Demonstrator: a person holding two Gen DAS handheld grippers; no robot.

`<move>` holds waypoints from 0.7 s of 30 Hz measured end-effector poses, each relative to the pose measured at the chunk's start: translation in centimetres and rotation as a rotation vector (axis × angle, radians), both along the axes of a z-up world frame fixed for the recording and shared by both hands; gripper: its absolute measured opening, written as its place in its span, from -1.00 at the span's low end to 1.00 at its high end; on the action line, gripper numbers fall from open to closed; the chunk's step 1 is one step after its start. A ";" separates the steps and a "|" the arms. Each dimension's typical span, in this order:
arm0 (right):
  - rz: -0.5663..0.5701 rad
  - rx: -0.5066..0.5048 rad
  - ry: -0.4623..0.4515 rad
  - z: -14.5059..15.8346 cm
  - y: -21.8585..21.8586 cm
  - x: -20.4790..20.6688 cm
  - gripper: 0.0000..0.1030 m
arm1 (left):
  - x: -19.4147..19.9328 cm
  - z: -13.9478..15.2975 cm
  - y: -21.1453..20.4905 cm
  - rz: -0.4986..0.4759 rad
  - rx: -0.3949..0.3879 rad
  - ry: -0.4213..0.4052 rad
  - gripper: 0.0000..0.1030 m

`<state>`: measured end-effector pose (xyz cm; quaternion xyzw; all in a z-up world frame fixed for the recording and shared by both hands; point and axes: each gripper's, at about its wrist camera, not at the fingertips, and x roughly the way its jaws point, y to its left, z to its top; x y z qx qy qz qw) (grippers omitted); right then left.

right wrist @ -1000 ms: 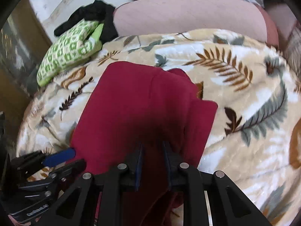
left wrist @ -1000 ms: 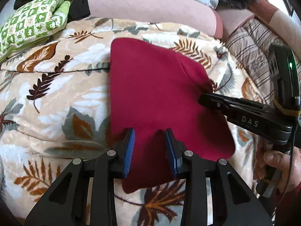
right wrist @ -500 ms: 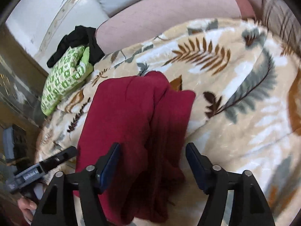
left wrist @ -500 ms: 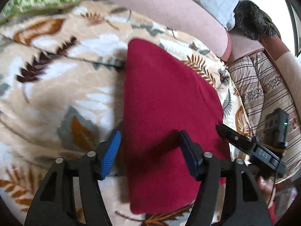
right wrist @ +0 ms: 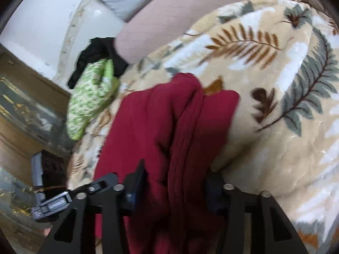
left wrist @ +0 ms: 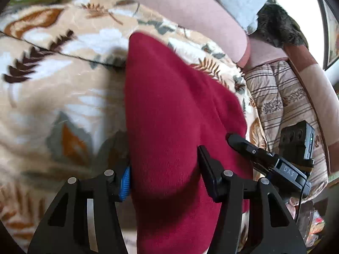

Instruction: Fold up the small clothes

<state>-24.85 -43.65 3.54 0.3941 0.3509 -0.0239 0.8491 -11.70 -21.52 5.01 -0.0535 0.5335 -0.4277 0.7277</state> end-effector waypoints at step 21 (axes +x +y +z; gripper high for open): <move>0.257 -0.350 -0.007 6.6 14.0 0.3 -0.13 | -6.9 1.6 8.7 0.095 0.232 -0.251 0.09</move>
